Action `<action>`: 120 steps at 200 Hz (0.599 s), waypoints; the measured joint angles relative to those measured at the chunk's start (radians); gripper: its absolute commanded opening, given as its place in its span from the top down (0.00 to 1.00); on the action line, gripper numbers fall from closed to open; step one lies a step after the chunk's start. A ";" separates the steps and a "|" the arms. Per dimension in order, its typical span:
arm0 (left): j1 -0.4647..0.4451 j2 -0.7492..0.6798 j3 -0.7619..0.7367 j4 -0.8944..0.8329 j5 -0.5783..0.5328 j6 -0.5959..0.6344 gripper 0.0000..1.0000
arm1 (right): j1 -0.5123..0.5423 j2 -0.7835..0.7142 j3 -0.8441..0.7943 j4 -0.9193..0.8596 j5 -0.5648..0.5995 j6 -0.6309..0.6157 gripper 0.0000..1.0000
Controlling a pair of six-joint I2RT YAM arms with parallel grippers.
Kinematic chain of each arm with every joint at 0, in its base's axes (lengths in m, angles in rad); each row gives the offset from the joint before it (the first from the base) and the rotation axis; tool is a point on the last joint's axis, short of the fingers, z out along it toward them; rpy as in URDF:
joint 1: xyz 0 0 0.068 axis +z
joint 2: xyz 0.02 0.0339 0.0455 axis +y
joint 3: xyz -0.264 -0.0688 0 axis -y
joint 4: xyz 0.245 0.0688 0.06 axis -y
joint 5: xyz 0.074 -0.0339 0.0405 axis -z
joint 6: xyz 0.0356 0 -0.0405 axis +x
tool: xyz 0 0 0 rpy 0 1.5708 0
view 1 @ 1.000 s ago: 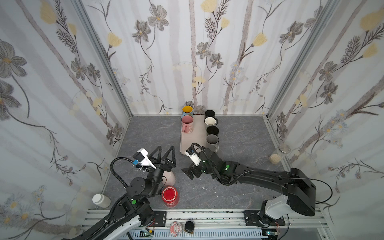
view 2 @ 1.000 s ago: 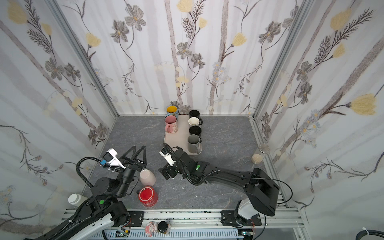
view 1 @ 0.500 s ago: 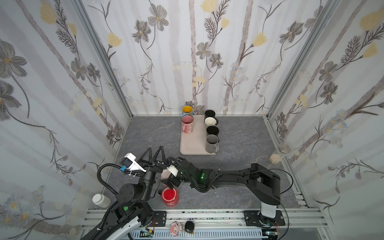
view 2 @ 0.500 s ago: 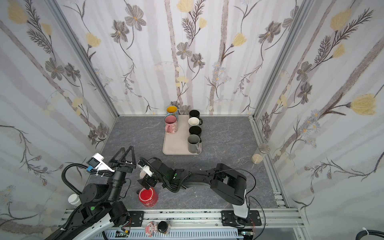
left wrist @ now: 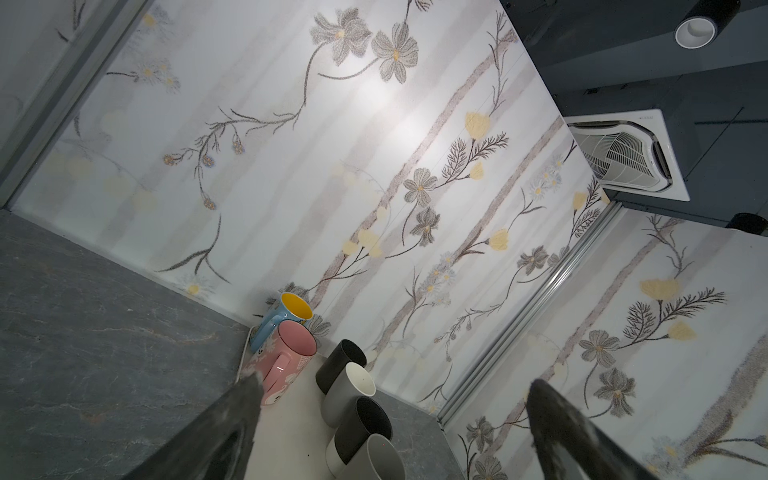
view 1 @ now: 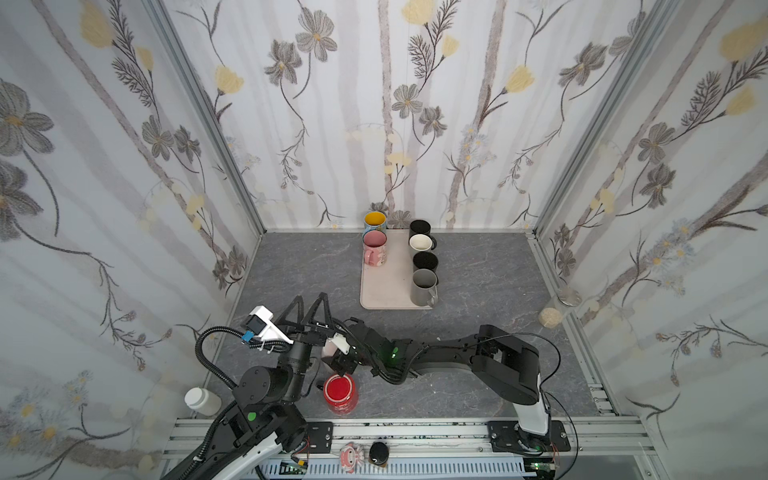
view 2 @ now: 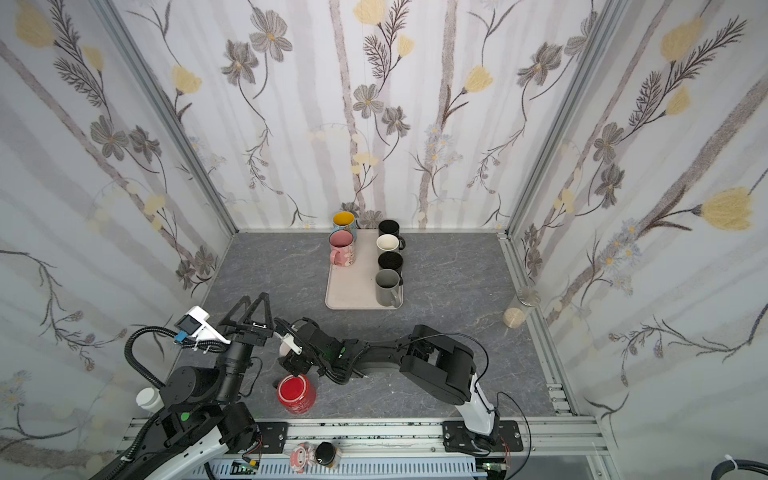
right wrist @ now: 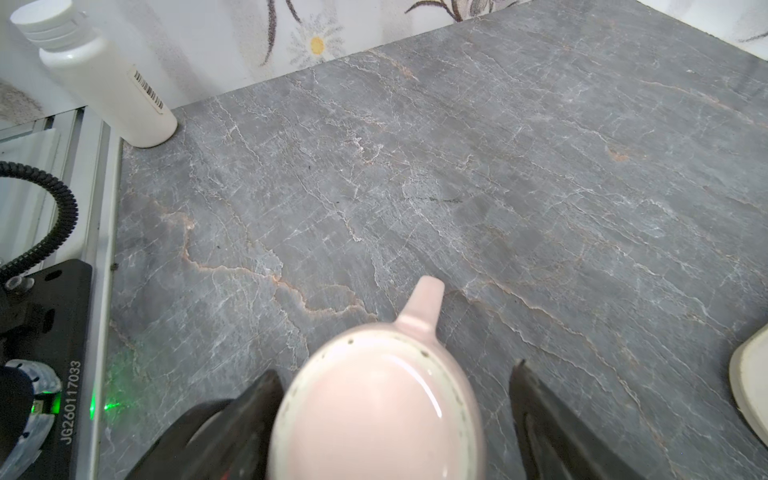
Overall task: Turn the mug right side up
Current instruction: 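Move the right gripper to the upside-down pale pink mug near the red mug, then push the pale pink mug farther from the robot with the right gripper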
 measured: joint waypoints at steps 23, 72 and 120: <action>0.000 0.009 0.000 0.000 0.000 0.000 0.00 | -0.010 0.001 -0.018 0.023 -0.040 -0.006 0.31; 0.000 0.021 0.000 0.000 0.004 0.000 0.00 | -0.058 -0.073 -0.126 0.103 -0.049 -0.016 0.41; 0.000 0.050 0.000 0.000 0.025 -0.001 0.00 | -0.101 -0.215 -0.288 0.129 -0.032 -0.016 0.41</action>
